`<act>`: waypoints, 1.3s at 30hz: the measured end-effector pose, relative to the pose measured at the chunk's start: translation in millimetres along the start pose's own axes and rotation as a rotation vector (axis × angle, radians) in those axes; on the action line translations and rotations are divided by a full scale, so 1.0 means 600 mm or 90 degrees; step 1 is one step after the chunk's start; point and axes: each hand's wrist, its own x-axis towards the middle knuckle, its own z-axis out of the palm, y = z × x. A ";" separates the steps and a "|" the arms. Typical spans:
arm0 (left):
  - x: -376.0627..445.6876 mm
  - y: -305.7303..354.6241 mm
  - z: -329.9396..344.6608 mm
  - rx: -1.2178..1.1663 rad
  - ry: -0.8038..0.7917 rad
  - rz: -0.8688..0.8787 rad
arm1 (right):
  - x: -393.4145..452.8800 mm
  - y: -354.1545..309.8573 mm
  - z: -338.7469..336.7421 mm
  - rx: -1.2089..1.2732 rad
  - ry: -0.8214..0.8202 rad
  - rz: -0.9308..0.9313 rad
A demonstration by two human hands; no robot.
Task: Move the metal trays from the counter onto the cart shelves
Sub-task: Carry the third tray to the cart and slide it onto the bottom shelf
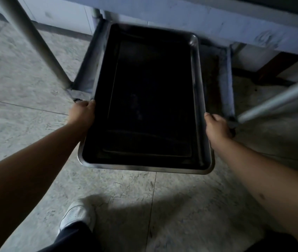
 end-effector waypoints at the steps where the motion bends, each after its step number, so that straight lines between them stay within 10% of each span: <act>1: -0.002 0.002 -0.001 -0.004 0.001 -0.006 | 0.004 -0.004 0.000 0.007 -0.008 0.004; 16: -0.036 0.001 0.039 -0.123 0.016 -0.061 | 0.153 -0.067 -0.019 -0.139 -0.206 -0.026; 21: -0.050 0.004 0.056 -0.140 0.053 -0.065 | 0.024 0.011 -0.067 -0.023 0.052 0.001; 25: -0.071 0.018 0.065 -0.157 0.062 -0.083 | -0.036 0.071 -0.049 0.201 -0.015 0.239; 39: -0.181 -0.006 0.129 -0.411 -0.086 -0.184 | 0.077 0.063 -0.075 -0.006 0.234 0.155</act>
